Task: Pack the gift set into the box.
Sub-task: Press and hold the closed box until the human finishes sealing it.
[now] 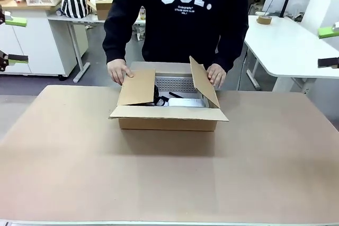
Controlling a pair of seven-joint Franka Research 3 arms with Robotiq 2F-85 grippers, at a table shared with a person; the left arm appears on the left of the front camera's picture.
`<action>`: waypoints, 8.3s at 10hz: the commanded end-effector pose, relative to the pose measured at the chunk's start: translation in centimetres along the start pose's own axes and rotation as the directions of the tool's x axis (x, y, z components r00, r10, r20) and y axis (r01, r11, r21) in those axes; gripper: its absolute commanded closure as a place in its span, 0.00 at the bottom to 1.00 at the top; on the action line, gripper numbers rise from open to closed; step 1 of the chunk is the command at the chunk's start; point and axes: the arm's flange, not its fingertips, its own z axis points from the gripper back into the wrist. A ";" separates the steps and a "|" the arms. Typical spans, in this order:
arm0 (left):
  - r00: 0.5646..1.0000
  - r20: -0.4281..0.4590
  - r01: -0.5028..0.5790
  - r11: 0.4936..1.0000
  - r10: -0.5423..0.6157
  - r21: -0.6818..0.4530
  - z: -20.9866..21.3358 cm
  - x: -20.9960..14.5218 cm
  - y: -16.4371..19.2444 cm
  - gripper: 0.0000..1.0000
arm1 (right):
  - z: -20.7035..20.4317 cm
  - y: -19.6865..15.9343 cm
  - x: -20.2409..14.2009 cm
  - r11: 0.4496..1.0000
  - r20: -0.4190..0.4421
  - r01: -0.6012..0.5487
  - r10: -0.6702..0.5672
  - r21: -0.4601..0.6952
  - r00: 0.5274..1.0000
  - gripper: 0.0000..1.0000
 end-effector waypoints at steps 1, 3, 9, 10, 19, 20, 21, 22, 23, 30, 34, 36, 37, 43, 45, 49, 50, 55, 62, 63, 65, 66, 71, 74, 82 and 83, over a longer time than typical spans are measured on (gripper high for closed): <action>1.000 0.005 0.024 0.999 -0.023 -0.022 -0.2 0.1 0.1 0.00 | 0.0 0.1 0.5 0.999 0.007 -0.026 0.026 0.026 1.000 0.00; 1.000 0.005 0.024 0.999 -0.023 -0.022 -0.2 0.1 0.1 0.00 | 0.0 0.1 0.5 0.999 0.007 -0.026 0.026 0.026 1.000 0.00; 1.000 0.005 0.024 0.999 -0.023 -0.022 -0.2 0.1 0.1 0.00 | 0.0 0.1 0.5 0.999 0.007 -0.026 0.026 0.026 1.000 0.00; 1.000 0.005 0.024 0.999 -0.023 -0.022 -0.2 0.1 0.1 0.00 | 0.0 0.1 0.5 0.999 0.007 -0.026 0.026 0.026 1.000 0.00; 1.000 0.005 0.024 0.999 -0.023 -0.022 -0.2 0.1 0.1 0.00 | 0.0 0.1 0.5 0.999 0.007 -0.026 0.026 0.026 1.000 0.00; 1.000 0.005 0.024 0.999 -0.023 -0.022 -0.2 0.1 0.1 0.00 | 0.0 0.1 0.5 0.999 0.007 -0.026 0.026 0.026 1.000 0.00; 1.000 0.005 0.024 0.999 -0.023 -0.022 -0.2 0.1 0.1 0.00 | 0.0 0.1 0.5 0.999 0.007 -0.026 0.026 0.026 1.000 0.00; 1.000 0.005 0.024 0.999 -0.023 -0.022 -0.2 0.1 0.1 0.00 | 0.0 0.1 0.5 0.999 0.007 -0.026 0.026 0.026 1.000 0.00; 1.000 0.005 0.024 0.999 -0.023 -0.022 -0.2 0.1 0.1 0.00 | 0.0 0.1 0.5 0.999 0.007 -0.026 0.026 0.026 1.000 0.00; 1.000 0.005 0.024 0.999 -0.023 -0.022 -0.2 0.1 0.1 0.00 | 0.0 0.1 0.5 0.999 0.007 -0.026 0.026 0.026 1.000 0.00; 1.000 0.005 0.024 0.999 -0.023 -0.022 -0.2 0.1 0.1 0.00 | 0.0 0.1 0.5 0.999 0.007 -0.026 0.026 0.026 1.000 0.00; 1.000 0.005 0.024 0.999 -0.023 -0.022 -0.2 0.1 0.1 0.00 | 0.0 0.1 0.5 0.999 0.007 -0.026 0.026 0.026 1.000 0.00; 1.000 0.005 0.024 0.999 -0.023 -0.022 -0.2 0.1 0.1 0.00 | 0.0 0.1 0.5 0.999 0.007 -0.026 0.026 0.026 1.000 0.00; 1.000 0.005 0.024 0.999 -0.023 -0.022 -0.2 0.1 0.1 0.00 | 0.0 0.1 0.5 0.999 0.007 -0.026 0.026 0.026 1.000 0.00; 1.000 0.005 0.024 0.999 -0.023 -0.022 -0.2 0.1 0.1 0.00 | 0.0 0.1 0.5 0.999 0.007 -0.026 0.026 0.026 1.000 0.00; 1.000 0.005 0.024 0.999 -0.023 -0.022 -0.2 0.1 0.1 0.00 | 0.0 0.1 0.5 0.999 0.007 -0.026 0.026 0.026 1.000 0.00; 1.000 0.005 0.024 0.999 -0.023 -0.022 -0.2 0.1 0.1 0.00 | 0.0 0.1 0.5 0.999 0.007 -0.026 0.026 0.026 1.000 0.00; 1.000 0.005 0.024 0.999 -0.023 -0.022 -0.2 0.1 0.1 0.00 | 0.0 0.1 0.5 0.999 0.007 -0.026 0.026 0.026 1.000 0.00; 0.963 -0.086 0.260 0.965 -0.257 0.028 -3.9 0.5 -0.2 0.00 | -7.0 0.6 2.3 0.966 -0.264 -0.257 0.249 0.005 0.932 0.00; 0.914 -0.169 0.371 0.928 -0.369 -0.016 -6.2 0.2 -0.4 0.00 | -9.5 0.5 2.6 0.934 -0.358 -0.351 0.349 0.063 0.866 0.00; 0.727 -0.233 0.636 0.762 -0.646 -0.125 -11.6 -1.1 -0.2 0.00 | -15.1 0.0 2.3 0.802 -0.421 -0.569 0.586 0.180 0.693 0.00; 0.576 -0.240 0.789 0.608 -0.782 -0.087 -14.1 -2.1 0.2 0.00 | -17.6 0.0 1.4 0.733 -0.423 -0.631 0.671 0.255 0.609 0.00; -0.060 -0.107 0.990 -0.046 -0.992 -0.134 -22.4 -6.8 2.4 0.00 | -22.3 0.9 -3.4 0.310 -0.288 -0.940 0.922 0.144 0.260 0.00; 0.170 -0.289 0.970 0.211 -0.942 -0.118 -20.3 -5.2 -0.5 0.00 | -21.9 1.3 -1.2 0.426 -0.380 -0.875 0.867 0.231 0.322 0.00; -0.086 -0.014 0.883 -0.070 -0.996 -0.463 -28.3 -8.2 7.5 0.00 | -30.1 -6.7 -1.7 0.095 -0.140 -0.939 0.989 0.330 0.051 0.00; -0.107 0.000 0.875 -0.095 -0.994 -0.475 -29.5 -8.7 8.3 0.00 | -31.0 -7.4 -1.9 0.127 -0.123 -0.941 0.988 0.314 0.093 0.00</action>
